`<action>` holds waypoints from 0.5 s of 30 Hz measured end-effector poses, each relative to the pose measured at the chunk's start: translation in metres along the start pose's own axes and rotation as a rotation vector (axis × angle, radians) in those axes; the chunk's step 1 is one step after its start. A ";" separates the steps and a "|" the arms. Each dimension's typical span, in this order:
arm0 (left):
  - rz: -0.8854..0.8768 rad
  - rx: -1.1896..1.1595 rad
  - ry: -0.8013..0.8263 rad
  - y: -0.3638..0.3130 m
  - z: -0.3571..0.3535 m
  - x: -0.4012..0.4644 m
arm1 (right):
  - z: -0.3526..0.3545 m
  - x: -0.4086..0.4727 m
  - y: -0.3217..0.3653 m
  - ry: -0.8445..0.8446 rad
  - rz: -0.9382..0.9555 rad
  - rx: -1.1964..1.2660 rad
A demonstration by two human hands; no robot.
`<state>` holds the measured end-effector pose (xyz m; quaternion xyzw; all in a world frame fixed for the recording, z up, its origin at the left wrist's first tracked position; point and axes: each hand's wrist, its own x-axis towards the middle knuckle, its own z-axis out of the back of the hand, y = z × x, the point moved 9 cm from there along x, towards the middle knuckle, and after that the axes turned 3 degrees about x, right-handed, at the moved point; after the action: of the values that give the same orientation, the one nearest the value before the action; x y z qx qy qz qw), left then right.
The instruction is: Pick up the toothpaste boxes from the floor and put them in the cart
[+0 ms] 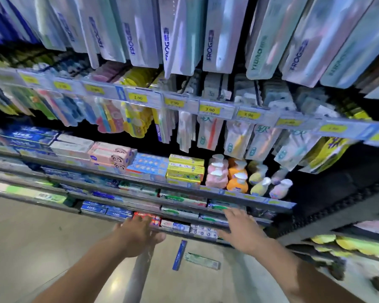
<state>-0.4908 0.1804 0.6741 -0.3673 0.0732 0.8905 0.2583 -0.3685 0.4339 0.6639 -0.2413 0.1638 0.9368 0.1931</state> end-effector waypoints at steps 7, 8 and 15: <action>-0.063 0.080 0.087 0.006 -0.039 0.051 | -0.053 0.018 -0.010 0.036 -0.107 0.092; -0.054 0.092 0.097 0.006 -0.049 0.060 | -0.066 0.022 -0.013 0.061 -0.113 0.095; -0.016 0.076 0.164 -0.003 -0.144 0.133 | -0.170 0.063 -0.043 0.230 -0.151 0.127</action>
<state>-0.4799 0.1908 0.4789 -0.4296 0.1248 0.8520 0.2720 -0.3346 0.4214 0.4807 -0.3460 0.2251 0.8736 0.2578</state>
